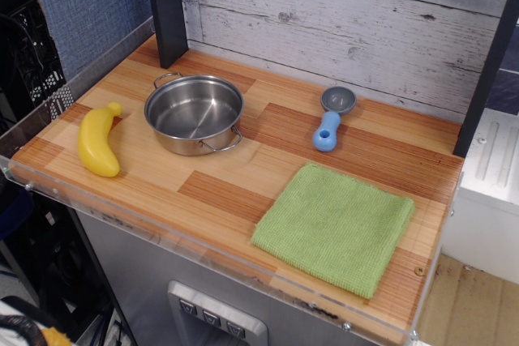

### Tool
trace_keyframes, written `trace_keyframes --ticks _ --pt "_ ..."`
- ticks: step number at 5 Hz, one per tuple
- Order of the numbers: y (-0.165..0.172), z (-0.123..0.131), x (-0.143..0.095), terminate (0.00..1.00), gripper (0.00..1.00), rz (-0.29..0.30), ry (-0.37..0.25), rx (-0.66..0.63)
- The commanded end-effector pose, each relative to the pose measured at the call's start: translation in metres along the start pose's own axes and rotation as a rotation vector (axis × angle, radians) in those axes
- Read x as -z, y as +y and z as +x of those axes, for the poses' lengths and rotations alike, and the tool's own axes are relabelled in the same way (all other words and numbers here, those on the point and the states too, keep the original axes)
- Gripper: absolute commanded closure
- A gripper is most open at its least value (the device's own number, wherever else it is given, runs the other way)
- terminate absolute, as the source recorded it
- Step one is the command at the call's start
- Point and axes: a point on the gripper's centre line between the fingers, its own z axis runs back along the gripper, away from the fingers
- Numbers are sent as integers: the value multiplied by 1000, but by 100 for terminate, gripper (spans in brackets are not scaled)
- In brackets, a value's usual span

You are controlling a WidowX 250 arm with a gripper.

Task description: Place the pot above the green cloth on the table.

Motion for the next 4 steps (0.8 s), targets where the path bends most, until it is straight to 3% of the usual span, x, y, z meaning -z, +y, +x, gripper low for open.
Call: trace_keyframes --ticks 1,2,4 --pt "0 0 0 0 0 0 0 0" --pt "-4 5 12 0 0 -36 5 -12" --pt "27 25 26 0 0 -41 -70 -12"
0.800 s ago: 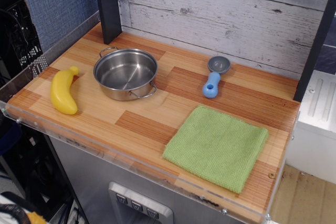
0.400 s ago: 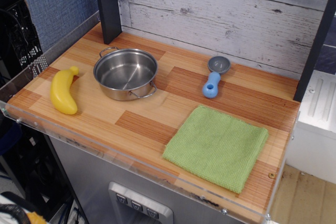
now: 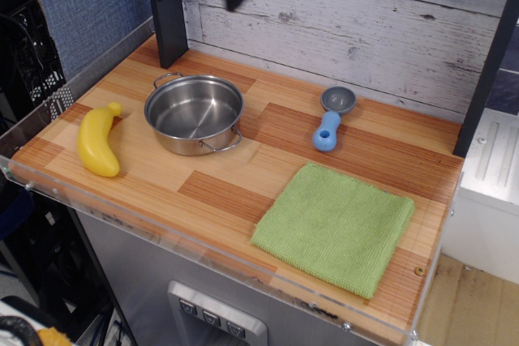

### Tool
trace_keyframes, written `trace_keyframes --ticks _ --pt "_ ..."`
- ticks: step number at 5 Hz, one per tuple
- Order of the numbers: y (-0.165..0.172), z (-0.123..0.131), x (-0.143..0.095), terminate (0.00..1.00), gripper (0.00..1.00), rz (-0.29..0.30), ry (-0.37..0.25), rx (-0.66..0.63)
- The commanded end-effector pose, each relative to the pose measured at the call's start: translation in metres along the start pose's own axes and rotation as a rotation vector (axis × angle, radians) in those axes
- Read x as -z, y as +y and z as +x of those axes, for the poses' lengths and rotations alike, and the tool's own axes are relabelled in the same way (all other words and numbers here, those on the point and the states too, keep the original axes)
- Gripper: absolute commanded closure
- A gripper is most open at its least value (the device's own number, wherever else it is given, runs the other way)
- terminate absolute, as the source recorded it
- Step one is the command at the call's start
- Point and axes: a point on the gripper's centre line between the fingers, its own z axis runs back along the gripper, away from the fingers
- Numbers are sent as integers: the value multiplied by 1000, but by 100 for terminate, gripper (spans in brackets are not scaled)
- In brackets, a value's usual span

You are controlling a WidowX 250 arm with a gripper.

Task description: Place the pot above the green cloth on the table.

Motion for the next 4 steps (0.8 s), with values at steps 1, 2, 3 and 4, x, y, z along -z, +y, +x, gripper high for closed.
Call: trace_keyframes --ticks 1,2,3,4 --pt "45 13 -1 0 0 23 -77 -13" --pt "68 17 18 0 0 53 -71 -68" --pt "75 24 45 0 0 83 -39 -97" --pt "71 35 74 0 0 129 -20 -149"
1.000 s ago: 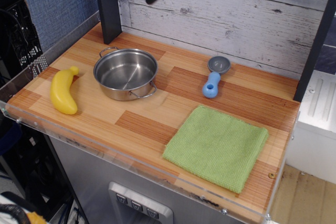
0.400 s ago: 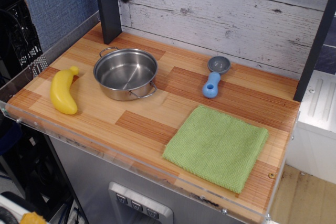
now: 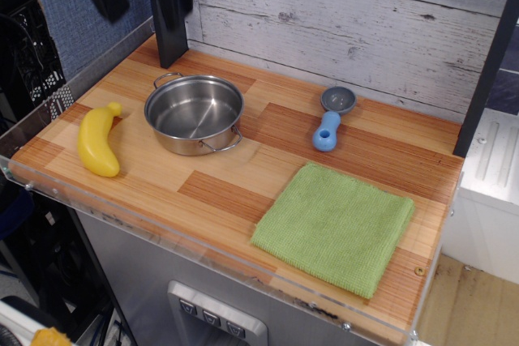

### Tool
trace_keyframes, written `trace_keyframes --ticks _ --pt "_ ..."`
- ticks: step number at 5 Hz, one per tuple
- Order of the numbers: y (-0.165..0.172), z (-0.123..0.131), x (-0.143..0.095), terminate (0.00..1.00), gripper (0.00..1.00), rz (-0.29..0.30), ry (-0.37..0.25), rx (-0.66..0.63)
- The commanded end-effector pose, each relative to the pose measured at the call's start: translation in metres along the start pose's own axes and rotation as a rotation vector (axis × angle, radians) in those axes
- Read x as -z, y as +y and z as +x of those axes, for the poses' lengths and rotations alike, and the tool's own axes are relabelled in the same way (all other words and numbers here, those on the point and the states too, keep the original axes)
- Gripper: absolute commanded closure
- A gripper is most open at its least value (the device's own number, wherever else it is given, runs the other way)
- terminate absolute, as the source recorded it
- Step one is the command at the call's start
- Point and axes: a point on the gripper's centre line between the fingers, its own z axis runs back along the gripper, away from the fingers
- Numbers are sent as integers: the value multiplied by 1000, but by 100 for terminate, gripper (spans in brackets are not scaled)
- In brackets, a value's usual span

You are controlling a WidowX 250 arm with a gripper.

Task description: Place the pot above the green cloth on the table.

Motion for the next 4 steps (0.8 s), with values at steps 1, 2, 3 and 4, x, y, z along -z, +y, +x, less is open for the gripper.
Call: trace_keyframes --ticks 1,2,3,4 --pt "-27 26 43 0 0 67 -10 -37" --pt "-42 37 64 0 0 90 0 -30" --pt "-48 41 89 0 0 89 22 -33" --pt "-47 41 102 0 0 68 46 -35"
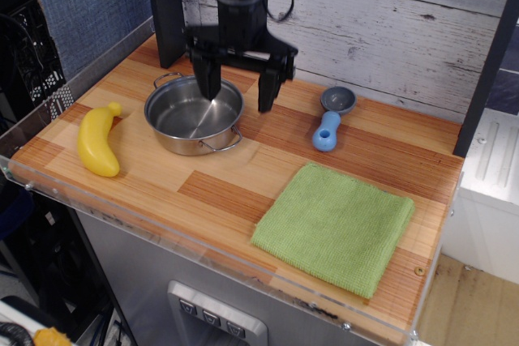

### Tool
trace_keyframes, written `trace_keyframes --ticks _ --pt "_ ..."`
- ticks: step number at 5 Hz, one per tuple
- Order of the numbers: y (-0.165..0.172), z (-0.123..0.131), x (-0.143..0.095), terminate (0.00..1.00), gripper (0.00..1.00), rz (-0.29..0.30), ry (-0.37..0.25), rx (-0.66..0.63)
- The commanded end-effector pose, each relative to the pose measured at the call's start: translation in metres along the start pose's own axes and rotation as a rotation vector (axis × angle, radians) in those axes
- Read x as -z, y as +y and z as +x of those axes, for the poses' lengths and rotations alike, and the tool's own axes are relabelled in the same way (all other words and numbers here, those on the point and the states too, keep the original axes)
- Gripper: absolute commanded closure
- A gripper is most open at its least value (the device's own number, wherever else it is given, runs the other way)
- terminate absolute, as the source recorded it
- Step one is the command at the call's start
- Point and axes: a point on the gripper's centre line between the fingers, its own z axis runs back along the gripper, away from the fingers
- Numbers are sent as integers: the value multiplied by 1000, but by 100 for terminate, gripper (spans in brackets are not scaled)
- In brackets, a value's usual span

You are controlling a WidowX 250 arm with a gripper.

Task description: Place the pot above the green cloth on the table.

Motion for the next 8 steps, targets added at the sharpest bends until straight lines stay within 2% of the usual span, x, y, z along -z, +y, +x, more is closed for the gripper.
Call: trace_keyframes --ticks 1,3,4,7,8 --pt "7 6 3 0 0 -35 -21 13" --pt "4 20 20 0 0 -69 -21 11" --pt "2 23 22 0 100 -76 -32 18" --pt "-5 15 -1 0 100 -97 -72 6" --pt "-13 -6 -30 0 100 -133 -89 -72"
